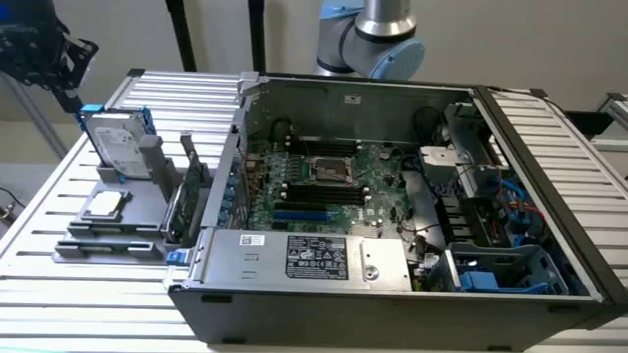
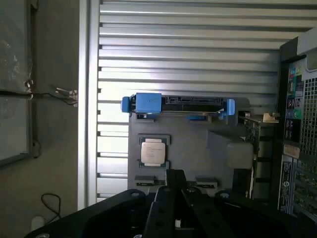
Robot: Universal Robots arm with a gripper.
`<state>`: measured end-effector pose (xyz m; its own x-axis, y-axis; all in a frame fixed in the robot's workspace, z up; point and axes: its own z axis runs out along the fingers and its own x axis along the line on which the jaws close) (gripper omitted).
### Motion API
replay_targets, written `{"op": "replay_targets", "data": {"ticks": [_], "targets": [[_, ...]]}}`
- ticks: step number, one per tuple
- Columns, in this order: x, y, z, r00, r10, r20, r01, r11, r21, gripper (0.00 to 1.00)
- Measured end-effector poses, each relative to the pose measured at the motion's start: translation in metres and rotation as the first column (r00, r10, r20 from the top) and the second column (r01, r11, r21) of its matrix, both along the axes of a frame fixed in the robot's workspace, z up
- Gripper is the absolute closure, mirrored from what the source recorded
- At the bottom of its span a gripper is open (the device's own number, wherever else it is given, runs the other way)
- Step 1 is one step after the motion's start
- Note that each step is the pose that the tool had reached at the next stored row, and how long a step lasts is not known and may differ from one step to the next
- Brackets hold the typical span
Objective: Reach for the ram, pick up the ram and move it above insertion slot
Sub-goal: 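Reach for the ram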
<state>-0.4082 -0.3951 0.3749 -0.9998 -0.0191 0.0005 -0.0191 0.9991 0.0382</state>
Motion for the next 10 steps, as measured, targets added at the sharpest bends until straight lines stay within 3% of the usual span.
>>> {"op": "replay_targets", "data": {"ticks": [10], "targets": [[0.0000, 0.0000, 0.0000, 1.0000, 0.000, 0.0000, 0.000, 1.0000, 0.0000, 0.89]]}}
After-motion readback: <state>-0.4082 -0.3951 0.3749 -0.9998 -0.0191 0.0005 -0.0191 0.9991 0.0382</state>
